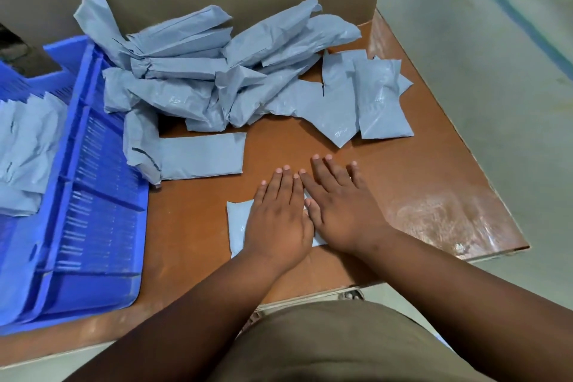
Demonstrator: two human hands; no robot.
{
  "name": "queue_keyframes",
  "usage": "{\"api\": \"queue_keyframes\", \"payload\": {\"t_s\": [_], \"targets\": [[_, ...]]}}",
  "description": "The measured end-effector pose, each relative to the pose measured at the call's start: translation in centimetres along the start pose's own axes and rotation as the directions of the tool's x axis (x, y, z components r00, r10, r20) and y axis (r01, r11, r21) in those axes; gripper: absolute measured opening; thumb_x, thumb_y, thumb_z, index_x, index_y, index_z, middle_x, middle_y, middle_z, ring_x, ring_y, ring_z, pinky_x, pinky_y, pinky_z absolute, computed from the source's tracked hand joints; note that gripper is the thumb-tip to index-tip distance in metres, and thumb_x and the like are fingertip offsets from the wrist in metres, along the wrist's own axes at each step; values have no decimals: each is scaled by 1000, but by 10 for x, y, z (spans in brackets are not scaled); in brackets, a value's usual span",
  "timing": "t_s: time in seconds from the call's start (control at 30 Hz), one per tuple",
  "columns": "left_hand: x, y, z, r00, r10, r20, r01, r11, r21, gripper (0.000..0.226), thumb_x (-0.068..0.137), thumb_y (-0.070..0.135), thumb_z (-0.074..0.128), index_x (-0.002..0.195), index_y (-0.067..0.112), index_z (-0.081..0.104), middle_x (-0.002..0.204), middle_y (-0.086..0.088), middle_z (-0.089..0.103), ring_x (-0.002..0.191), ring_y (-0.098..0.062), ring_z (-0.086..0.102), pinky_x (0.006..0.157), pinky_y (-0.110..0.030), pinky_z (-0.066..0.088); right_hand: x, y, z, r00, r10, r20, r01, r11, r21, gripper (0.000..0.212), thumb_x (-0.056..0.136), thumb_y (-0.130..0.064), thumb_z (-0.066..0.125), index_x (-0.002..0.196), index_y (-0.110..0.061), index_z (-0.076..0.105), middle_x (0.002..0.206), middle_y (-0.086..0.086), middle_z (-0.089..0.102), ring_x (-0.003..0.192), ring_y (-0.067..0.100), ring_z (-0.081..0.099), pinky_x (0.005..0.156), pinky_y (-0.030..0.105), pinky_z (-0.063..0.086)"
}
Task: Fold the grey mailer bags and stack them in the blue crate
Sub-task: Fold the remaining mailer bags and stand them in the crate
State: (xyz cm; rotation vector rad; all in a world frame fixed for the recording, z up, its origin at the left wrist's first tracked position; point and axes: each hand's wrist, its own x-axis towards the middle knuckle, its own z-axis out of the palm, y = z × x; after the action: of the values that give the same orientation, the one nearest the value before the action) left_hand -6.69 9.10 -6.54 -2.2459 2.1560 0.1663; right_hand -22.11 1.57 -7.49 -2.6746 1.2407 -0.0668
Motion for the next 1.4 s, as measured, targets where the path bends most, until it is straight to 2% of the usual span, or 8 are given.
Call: {"api": "queue_keyframes", "payload": {"t_s": [0.2,0.37,0.53,0.7,0.8,1.03,1.17,1.4], "targets": [[-7,-18,3,999,35,1,-35,998,-58,69,109,48,15,170,16,16,179,-5,8,165,-19,-1,133,-48,10,-1,0,-2,1000,0,26,1,1000,-13,65,109,-56,12,169,-32,20,179,6,7,165,30,0,129,63,3],[-24,-39,3,1000,-18,-12,18,1000,-24,68,112,54,16,170,20,13,179,-1,5,164,-15,-4,134,-43,3,0,0,-9,998,-5,62,8,999,-33,69,107,-63,6,170,-36,13,179,3,1,165,28,-5,129,62,-2],[-45,-51,0,998,-64,16,64,998,29,72,110,60,11,171,22,9,179,-4,-2,164,-21,-10,131,-55,2,-3,5,-14,996,-20,91,24,999,-49,73,105,-69,4,170,-36,7,179,1,-5,164,24,-13,127,63,-9],[-75,-55,-9,995,91,-49,-90,996,23,69,111,51,32,169,15,21,179,-9,0,165,-26,-2,128,-63,14,-26,1,-36,971,-238,3,236,964,-122,69,109,-61,26,170,-30,17,179,6,3,165,24,-7,128,67,2],[-95,-55,-4,999,33,-39,-34,999,-16,73,110,52,36,171,18,13,178,-7,-7,165,-27,-8,129,-62,12,-32,-19,-38,934,-355,32,356,923,-149,65,110,-59,28,170,-34,17,179,7,3,165,30,-2,126,70,3],[-101,-74,5,997,21,74,-24,999,43,81,107,66,29,171,21,8,178,-6,-14,164,-27,-15,129,-62,11,-22,-51,-5,928,-340,154,366,908,-204,76,107,-72,23,170,-35,3,179,6,-3,164,37,-2,121,75,5],[-101,-76,10,997,28,75,-30,999,34,86,105,70,26,171,21,1,178,-8,-14,164,-28,-14,129,-61,8,-20,-54,-3,929,-331,165,361,911,-201,79,106,-71,26,171,-29,8,179,9,0,163,40,3,122,73,9],[-103,-76,10,997,35,62,-35,999,7,87,105,69,24,170,21,-6,177,-9,-17,163,-29,-16,129,-61,8,-20,-57,-7,923,-304,238,351,917,-189,81,106,-72,19,171,-26,2,178,12,-8,163,42,-5,124,68,13]]}}
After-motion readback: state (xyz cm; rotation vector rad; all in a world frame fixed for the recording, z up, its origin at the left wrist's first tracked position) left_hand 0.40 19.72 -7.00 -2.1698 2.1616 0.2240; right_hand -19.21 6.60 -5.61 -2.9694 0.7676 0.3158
